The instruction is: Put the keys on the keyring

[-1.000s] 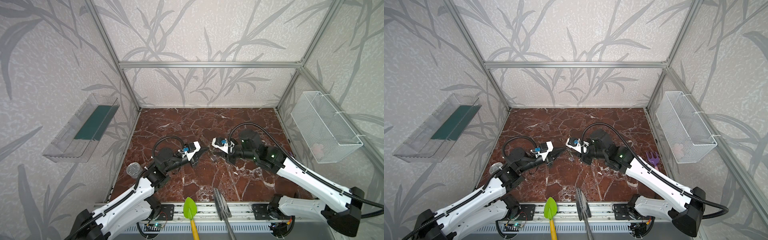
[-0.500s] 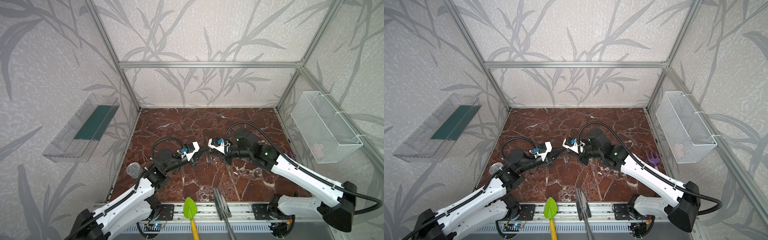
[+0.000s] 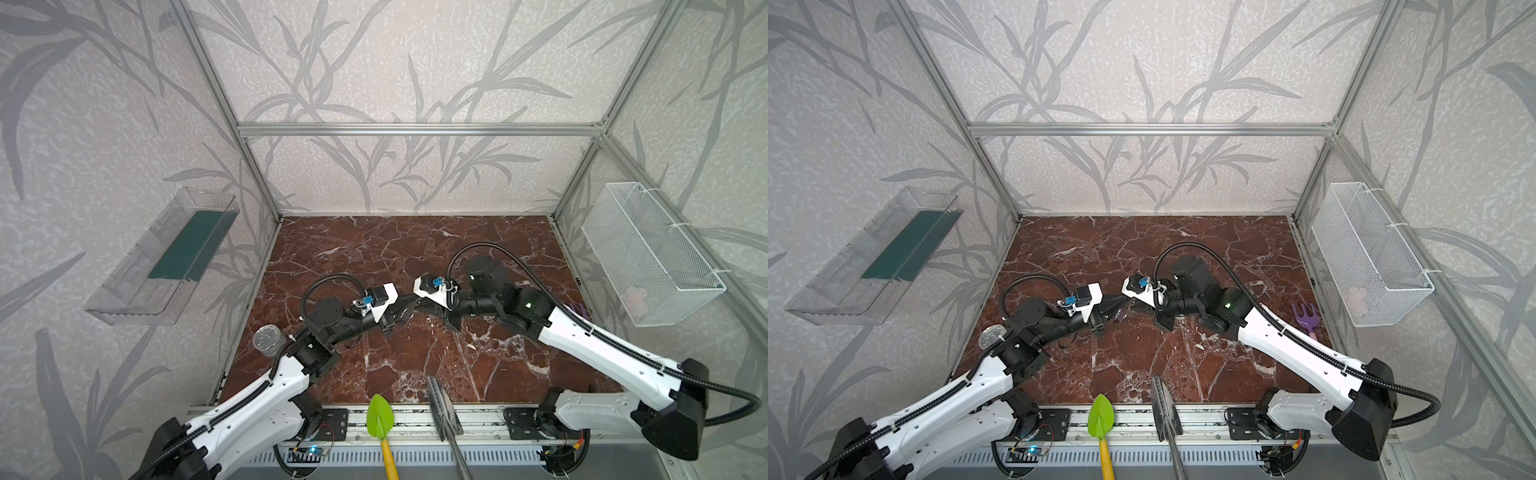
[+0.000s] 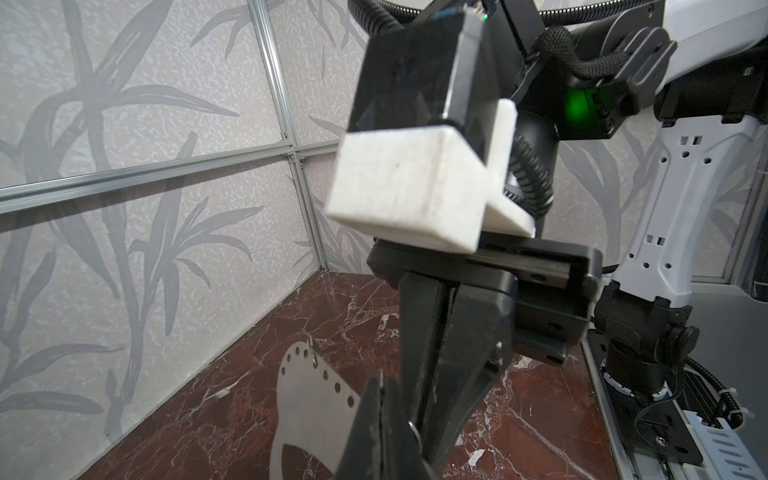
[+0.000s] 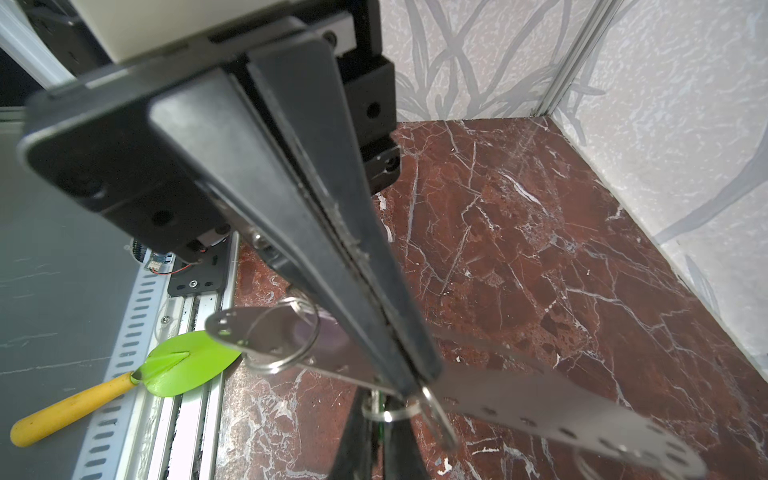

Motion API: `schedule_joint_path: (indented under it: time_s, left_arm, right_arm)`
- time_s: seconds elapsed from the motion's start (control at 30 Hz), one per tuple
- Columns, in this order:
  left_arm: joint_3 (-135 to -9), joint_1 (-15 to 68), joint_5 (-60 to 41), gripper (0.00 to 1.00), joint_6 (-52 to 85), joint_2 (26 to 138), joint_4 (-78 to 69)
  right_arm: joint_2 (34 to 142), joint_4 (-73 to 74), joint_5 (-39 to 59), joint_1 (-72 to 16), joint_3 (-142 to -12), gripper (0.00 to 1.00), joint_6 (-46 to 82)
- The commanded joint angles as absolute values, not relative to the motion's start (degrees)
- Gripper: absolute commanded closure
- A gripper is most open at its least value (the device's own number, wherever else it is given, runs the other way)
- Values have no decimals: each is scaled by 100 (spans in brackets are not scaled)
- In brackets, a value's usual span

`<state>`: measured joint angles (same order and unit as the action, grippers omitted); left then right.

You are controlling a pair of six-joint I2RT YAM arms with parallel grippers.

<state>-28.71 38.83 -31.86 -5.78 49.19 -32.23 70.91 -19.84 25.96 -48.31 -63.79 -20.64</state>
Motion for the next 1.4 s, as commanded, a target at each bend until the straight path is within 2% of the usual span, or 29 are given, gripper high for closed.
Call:
schedule_joint_path:
  time_s: [0.0,0.63,1.0,1.37]
  left_arm:
    - [-2820,3859,-3321,100,-510,4867,-3533]
    - [-2784,3861,-3388,100,-449,4809,-3420]
    - [-2820,3862,-3217,100,-592,4814,-3199]
    - [-2865,3859,-3212,100,-633,4855,-3099]
  right_arm:
    - [7132,-1995,2821,-4825,-6593,100,-2109]
    - [6951,-1835,2039,-4773,-6634,100,-1969]
    - [6689,-1982,2389,-4772,-6582,100,-2079]
    - [6923,-2365,2859,-4781,-6734,100,-2206]
